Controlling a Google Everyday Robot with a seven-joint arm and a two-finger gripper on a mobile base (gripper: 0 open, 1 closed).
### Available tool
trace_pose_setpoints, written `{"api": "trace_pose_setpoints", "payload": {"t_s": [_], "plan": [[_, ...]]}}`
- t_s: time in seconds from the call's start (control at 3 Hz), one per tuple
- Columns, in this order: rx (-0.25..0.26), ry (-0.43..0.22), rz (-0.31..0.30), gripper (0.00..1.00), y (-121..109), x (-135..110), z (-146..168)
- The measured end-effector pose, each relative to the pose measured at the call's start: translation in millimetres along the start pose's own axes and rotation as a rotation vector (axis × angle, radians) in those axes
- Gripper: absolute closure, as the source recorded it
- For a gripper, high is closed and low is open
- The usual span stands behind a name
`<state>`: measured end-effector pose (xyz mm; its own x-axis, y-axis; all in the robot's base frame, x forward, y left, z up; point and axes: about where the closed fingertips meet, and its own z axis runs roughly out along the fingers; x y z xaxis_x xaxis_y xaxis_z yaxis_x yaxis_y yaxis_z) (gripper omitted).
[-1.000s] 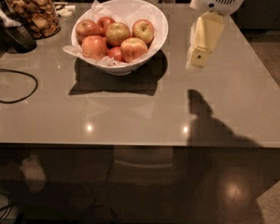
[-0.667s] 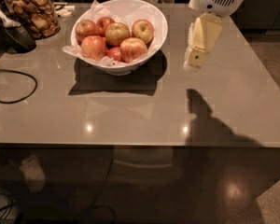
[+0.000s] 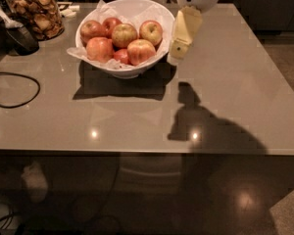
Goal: Pick apple from white bowl
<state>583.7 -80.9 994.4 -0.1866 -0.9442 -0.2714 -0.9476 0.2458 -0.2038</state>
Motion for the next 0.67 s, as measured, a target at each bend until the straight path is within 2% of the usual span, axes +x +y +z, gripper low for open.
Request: {"api": "trace_pose_setpoints", "payload": {"t_s": [0.33,0.67], "plan": [[-0.012,0.0,-0.004,0.1,-12,-19,9],[-0.015,-0.004,-0.01,0.1,-21,-32,15]]}}
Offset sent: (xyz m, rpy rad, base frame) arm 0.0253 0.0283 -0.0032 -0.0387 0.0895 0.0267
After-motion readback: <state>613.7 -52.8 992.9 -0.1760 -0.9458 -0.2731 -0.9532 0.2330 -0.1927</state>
